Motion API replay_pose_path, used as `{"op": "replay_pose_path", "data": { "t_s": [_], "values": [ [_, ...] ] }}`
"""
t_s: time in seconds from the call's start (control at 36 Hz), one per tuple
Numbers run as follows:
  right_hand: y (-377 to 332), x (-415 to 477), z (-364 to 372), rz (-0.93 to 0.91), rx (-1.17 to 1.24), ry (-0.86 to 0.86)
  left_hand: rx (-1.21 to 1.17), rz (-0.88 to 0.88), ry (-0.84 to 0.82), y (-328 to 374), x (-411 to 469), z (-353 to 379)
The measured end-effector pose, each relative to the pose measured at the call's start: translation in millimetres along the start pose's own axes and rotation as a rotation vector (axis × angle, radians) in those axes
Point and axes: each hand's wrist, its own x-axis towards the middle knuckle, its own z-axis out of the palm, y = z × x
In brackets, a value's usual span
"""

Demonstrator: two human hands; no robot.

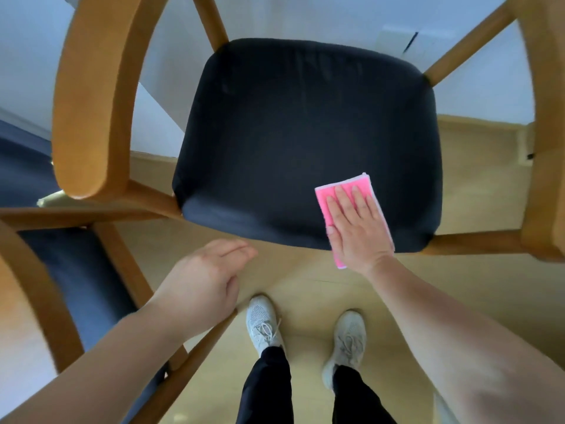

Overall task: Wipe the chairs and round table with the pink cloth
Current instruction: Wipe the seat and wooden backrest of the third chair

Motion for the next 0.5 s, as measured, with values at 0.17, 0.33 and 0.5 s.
{"op": "replay_pose_path", "data": {
  "t_s": [0.17, 0.33, 0.5],
  "values": [
    [52.7, -27.7, 8.2, 0.164, 0.054, 0.018, -0.005, -0.036, 0.018, 26.7, -2.2, 13.9],
    [60.2, -23.4, 6.5, 0.298, 0.189, 0.099, 0.004, -0.089, 0.036, 45.5, -9.0, 17.6],
    [40.1, -17.3, -58.5, 0.413, 0.55, 0.243, -0.019, -0.126, 0.068, 63.1, -19.0, 3.7]
  ]
}}
